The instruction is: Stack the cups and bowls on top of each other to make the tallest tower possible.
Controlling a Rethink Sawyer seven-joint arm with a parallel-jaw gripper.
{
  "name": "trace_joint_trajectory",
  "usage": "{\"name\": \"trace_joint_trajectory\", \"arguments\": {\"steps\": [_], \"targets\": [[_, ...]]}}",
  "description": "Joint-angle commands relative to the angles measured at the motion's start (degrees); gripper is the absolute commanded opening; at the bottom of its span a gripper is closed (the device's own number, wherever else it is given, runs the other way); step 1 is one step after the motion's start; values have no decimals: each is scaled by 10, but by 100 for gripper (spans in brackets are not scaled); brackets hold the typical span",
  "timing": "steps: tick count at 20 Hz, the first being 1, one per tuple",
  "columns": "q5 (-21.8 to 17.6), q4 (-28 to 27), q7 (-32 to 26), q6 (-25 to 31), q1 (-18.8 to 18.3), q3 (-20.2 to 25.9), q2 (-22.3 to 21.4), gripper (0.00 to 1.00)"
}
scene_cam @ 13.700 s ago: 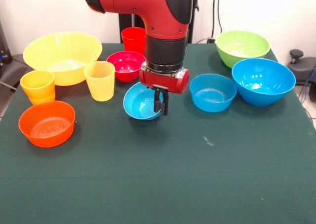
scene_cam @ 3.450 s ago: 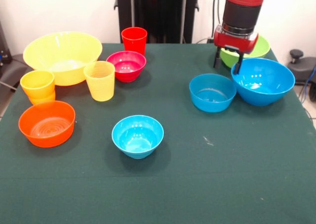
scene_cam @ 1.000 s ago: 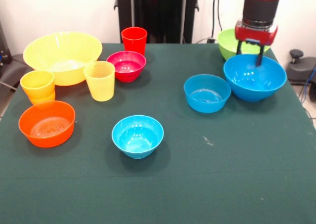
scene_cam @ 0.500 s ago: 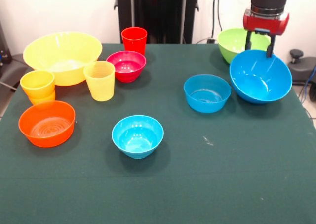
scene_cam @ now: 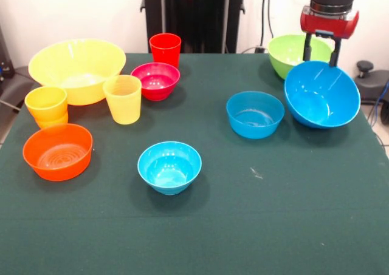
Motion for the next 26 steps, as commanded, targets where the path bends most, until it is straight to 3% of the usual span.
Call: {"name": "trace_joint_trajectory", "arguments": {"steps": [1,9,26], "targets": [[25,-31,78,49,3,12,17,100],[1,-16,67,14,3,-8,39,100],[-29,-54,47,-103,17,-76,152,100]]}}
